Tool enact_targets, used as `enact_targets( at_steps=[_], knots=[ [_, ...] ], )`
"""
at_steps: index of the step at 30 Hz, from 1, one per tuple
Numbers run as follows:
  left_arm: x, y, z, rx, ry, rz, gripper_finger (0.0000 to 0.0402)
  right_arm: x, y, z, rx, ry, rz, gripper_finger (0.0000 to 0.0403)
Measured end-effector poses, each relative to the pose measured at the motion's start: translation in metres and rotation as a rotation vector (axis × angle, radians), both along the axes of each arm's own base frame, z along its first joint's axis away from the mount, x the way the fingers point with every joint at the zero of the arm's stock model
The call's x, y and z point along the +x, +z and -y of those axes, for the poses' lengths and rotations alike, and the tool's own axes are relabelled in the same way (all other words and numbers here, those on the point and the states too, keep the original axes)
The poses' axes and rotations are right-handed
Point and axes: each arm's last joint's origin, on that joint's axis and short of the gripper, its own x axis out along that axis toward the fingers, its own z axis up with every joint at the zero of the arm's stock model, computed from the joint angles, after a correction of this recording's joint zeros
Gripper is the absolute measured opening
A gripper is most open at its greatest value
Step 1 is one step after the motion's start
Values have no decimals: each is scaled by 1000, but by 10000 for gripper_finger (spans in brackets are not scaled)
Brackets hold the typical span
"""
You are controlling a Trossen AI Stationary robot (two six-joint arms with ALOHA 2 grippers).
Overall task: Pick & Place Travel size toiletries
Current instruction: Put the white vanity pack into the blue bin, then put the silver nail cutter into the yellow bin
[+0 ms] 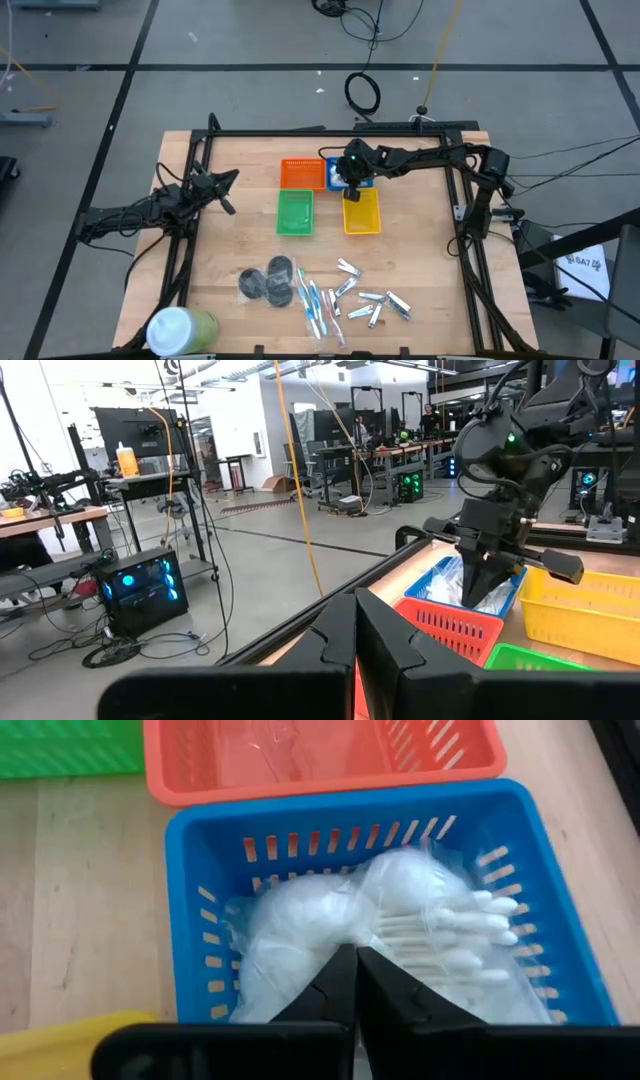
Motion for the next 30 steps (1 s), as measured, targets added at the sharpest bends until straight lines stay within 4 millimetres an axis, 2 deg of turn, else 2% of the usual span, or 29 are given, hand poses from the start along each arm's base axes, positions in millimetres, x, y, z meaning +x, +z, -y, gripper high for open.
enact_targets(
  at_steps=[4, 10, 14, 17, 21, 26, 30],
  knots=[
    [0, 0, 0, 0, 0, 0, 1, -2, 16, -3, -27, 1, 40, 5],
    [0, 0, 0, 0, 0, 0, 1, -7, 56, -14, -76, 27, 158, 28],
    [0, 0, 0, 0, 0, 0, 1, -13, 84, -31, -89, 66, 224, 55],
    [0, 0, 0, 0, 0, 0, 1, -17, 101, -54, 1, 149, 284, 76],
    [0, 0, 0, 0, 0, 0, 1, -20, 116, -98, 155, 285, 321, 98],
    [0, 0, 0, 0, 1, 0, 1, -28, 111, -159, 239, 439, 181, 116],
    [0, 0, 0, 0, 1, 0, 1, -37, 106, -200, 312, 507, 80, 132]
  ],
)
